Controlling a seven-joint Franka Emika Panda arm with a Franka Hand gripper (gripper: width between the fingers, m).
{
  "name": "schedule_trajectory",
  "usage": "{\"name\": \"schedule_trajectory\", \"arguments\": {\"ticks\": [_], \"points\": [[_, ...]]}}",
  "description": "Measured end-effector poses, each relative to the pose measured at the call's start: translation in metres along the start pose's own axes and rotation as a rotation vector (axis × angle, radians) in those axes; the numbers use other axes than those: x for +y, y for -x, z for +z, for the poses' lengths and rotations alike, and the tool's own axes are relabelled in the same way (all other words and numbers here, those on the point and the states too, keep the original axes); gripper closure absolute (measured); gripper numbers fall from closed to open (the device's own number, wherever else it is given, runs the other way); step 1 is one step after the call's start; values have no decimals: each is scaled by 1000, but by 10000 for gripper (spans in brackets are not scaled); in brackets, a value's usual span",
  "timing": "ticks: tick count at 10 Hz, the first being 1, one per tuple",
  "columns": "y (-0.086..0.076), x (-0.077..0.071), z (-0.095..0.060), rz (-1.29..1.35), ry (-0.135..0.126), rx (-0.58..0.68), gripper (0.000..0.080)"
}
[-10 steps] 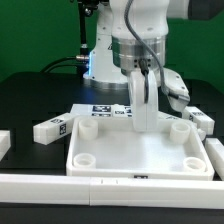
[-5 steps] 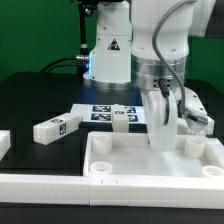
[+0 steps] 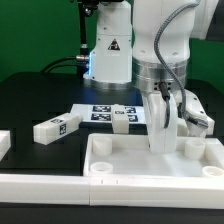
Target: Assemble desk
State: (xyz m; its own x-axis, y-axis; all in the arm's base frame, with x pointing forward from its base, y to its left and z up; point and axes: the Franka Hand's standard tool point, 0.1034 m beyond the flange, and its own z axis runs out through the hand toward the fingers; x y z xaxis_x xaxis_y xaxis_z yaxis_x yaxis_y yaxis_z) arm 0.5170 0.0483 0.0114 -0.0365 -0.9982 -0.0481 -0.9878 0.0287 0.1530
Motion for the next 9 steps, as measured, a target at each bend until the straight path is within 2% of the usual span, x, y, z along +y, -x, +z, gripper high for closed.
{"name": "schedule_trajectory", "arguments": {"ticks": [1, 2, 3, 4, 5, 7, 9], "points": [[0, 0, 0, 0, 0, 0, 469], [0, -1, -1, -3, -3, -1, 469], [7, -3, -18, -24, -26, -18, 282], [20, 1, -35, -70, -42, -35, 282], [34, 7, -45, -125, -23, -45, 172], [58, 13, -62, -198, 0, -47, 154], [57, 14, -60, -305, 3, -33, 151]]}}
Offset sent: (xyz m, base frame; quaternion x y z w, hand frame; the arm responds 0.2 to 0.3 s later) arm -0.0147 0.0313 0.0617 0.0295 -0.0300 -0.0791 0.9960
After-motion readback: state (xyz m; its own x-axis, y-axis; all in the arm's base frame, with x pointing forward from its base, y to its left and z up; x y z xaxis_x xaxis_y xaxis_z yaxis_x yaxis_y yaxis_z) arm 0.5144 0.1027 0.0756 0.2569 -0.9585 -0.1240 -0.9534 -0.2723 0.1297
